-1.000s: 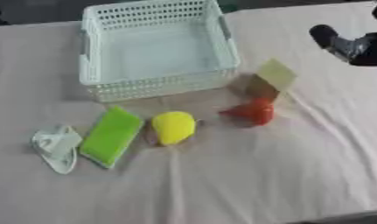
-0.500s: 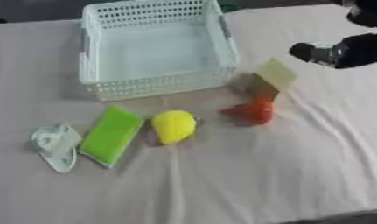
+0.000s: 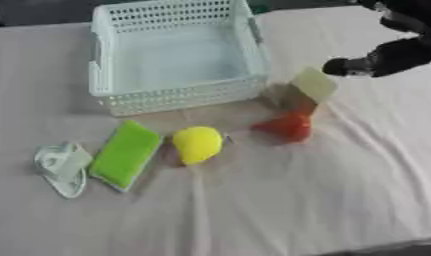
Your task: Pick up objects on the table and place them in the box.
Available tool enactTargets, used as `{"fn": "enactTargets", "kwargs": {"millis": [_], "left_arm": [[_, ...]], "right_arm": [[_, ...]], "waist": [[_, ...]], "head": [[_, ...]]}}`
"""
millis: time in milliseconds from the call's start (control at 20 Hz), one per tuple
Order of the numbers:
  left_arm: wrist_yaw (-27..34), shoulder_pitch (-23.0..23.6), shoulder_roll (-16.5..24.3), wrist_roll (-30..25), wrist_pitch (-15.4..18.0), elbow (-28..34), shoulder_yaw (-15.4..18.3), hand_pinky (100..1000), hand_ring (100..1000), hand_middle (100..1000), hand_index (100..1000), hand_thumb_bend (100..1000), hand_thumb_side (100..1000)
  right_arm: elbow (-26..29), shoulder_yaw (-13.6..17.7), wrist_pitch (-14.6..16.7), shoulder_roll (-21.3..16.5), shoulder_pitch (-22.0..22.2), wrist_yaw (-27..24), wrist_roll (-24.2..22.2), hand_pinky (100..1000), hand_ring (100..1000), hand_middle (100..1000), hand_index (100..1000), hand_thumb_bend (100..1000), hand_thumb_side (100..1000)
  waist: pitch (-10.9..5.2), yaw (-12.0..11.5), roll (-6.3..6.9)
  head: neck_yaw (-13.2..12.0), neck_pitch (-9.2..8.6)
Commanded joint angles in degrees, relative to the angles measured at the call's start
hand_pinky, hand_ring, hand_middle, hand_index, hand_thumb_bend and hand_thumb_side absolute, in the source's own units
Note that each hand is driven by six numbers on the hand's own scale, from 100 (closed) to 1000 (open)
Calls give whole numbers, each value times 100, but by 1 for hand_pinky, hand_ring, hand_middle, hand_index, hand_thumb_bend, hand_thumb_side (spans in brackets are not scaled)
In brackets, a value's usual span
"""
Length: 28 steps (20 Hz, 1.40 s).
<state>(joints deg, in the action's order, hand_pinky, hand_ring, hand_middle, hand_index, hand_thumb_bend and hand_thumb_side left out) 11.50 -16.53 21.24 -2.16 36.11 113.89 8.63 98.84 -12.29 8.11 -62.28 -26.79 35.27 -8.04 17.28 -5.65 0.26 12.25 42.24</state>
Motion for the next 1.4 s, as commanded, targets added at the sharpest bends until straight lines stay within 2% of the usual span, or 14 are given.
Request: {"fn": "enactTargets", "kwargs": {"millis": [50, 350, 500, 800, 1200, 1400], "left_arm": [[30, -68, 137, -44, -10, 70, -12, 959, 987, 935, 968, 150, 971], [24, -70, 121, -74, -38, 70, -19, 959, 985, 930, 958, 146, 970], [19, -66, 107, -85, -56, 70, -24, 959, 982, 923, 946, 140, 966], [13, -61, 87, -99, -83, 70, -27, 959, 975, 915, 936, 137, 963], [-30, 7, 66, -85, -141, 70, -1, 959, 971, 910, 924, 136, 961], [-46, 48, 85, -60, -191, 70, 10, 959, 965, 903, 918, 136, 959]], "right_arm": [[-304, -51, 14, -11, -184, -124, -167, 916, 971, 889, 1000, 738, 1000], [-815, -166, 70, 266, -459, -392, -563, 906, 974, 897, 1000, 740, 1000], [-941, -199, -71, 414, -523, -534, -655, 896, 968, 860, 1000, 754, 1000], [-962, -202, -311, 677, -557, -646, -774, 915, 980, 869, 1000, 748, 1000], [-694, -174, -610, 1027, -415, 298, -428, 924, 973, 856, 986, 697, 1000], [-649, -197, -698, 1236, -350, 745, -429, 928, 972, 860, 985, 659, 1000]], "waist": [[-125, -21, -8], [-110, -56, -14], [-103, -56, -12], [-106, -34, -6], [-156, 67, -32], [-227, 173, -78]], "head": [[34, -47], [36, -58], [44, -43], [43, -51], [1, 8], [-81, 80]]}}
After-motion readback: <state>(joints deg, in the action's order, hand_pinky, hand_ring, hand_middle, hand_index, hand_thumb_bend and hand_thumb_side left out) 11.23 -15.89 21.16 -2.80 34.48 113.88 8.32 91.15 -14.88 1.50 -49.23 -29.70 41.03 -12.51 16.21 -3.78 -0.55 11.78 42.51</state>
